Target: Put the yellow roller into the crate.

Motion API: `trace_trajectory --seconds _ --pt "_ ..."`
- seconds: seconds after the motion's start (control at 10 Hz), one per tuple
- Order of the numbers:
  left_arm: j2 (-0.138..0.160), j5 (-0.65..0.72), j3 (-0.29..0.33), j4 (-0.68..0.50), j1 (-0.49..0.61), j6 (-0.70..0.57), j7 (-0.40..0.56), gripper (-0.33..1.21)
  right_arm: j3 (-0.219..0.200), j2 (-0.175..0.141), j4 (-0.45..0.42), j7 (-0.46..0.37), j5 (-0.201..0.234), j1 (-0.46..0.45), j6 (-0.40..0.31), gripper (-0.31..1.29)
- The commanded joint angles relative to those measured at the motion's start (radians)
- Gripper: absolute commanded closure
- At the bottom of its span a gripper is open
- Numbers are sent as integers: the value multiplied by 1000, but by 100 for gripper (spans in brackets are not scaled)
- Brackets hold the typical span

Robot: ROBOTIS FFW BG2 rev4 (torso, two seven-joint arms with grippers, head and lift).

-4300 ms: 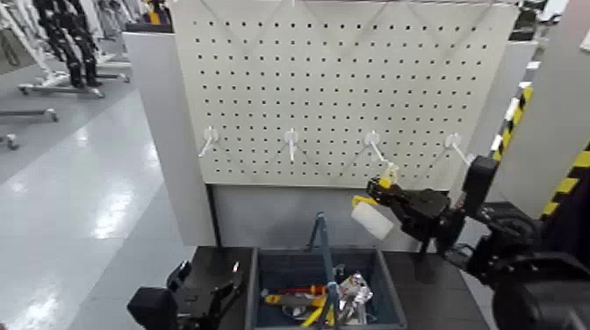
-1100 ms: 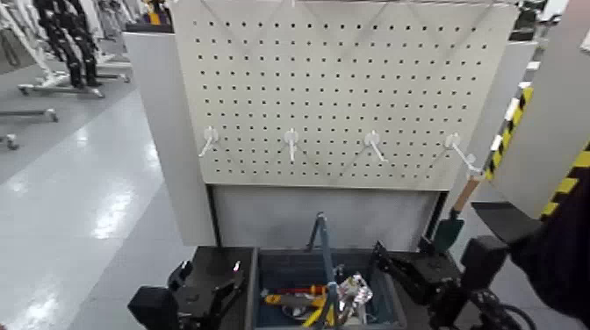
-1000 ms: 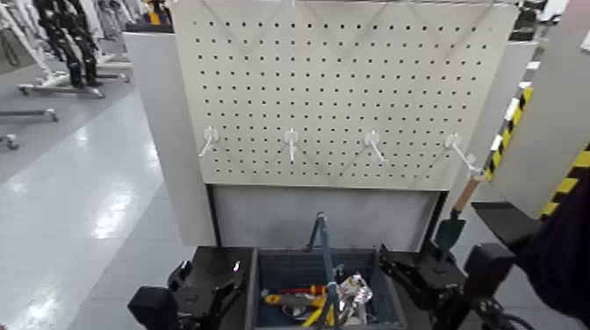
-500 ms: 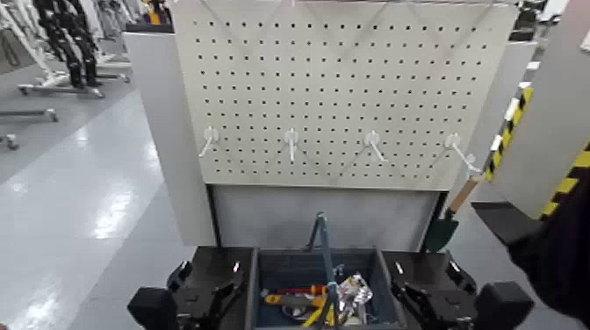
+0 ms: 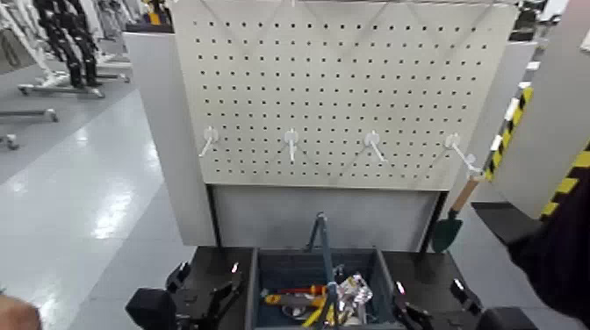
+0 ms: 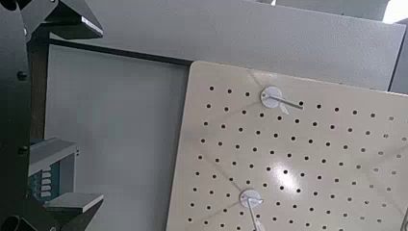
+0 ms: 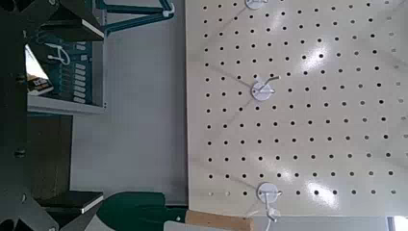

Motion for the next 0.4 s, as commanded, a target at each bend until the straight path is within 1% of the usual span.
trace_trajectory --seconds 0.1,0.4 --pt "-1 0 3 -2 3 -1 0 11 1 13 3 -2 21 20 -26 14" --pt "-3 0 6 -2 6 -2 0 11 -1 17 3 6 33 20 -32 14"
